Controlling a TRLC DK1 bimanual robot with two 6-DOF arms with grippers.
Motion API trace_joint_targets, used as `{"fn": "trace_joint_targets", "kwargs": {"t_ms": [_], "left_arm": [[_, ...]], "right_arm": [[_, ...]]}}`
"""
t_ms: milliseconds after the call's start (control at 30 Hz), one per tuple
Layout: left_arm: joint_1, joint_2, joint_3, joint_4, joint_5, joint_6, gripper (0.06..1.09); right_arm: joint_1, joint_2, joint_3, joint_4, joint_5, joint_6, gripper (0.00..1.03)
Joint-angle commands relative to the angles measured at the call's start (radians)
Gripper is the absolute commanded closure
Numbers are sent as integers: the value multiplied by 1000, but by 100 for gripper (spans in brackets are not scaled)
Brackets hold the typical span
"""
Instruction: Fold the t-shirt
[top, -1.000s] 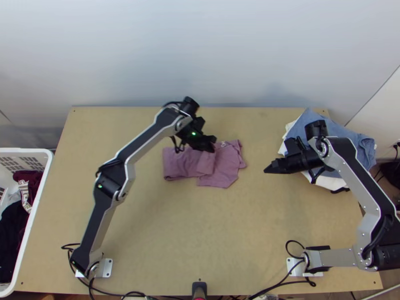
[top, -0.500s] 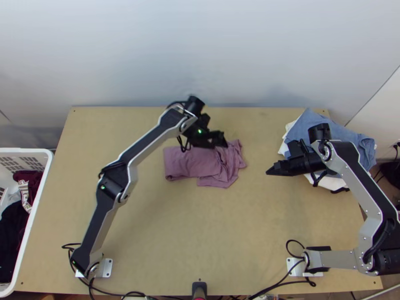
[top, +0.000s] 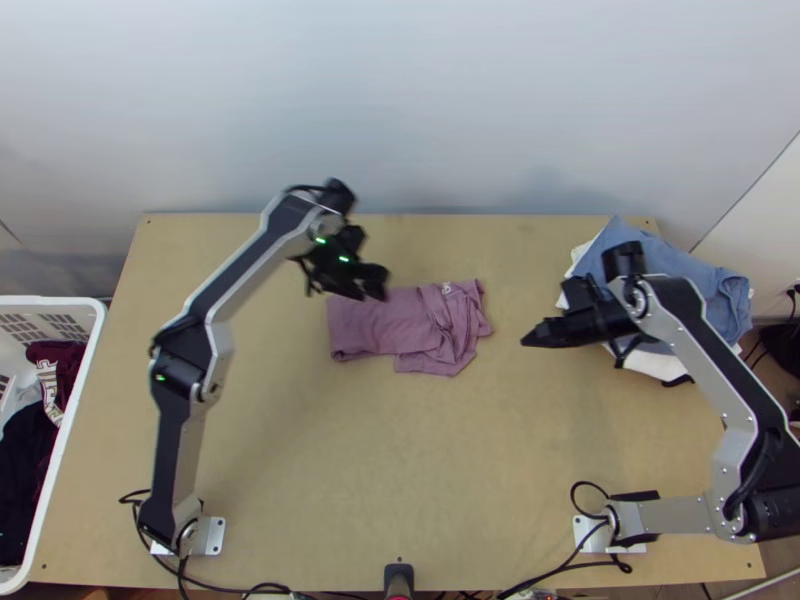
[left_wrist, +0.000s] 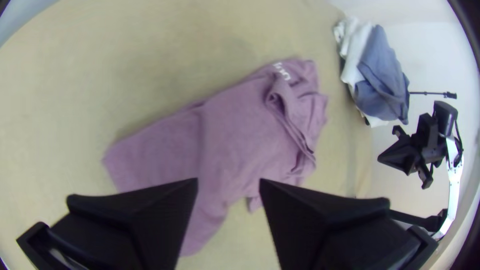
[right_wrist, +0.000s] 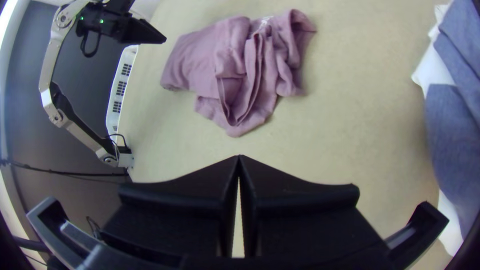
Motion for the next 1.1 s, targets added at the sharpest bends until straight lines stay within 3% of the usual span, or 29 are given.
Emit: {"fn": "trace_joint_targets", "kwargs": {"t_ms": [0,467,667,1067], "left_arm": [[100,-20,-63,-61,-42,-4,104],[-35,-13,-195,80,-54,1,104],[-58,0,-306,184,-142,-7,104],[-45,-6,-324,201,-166,-11,104]], "right_arm": [[125,94,49,77,0,2,100],[355,394,385,163,4,71,100],[407,507,415,280,121,107,100],[469,593,408,410,464,87,100]]}}
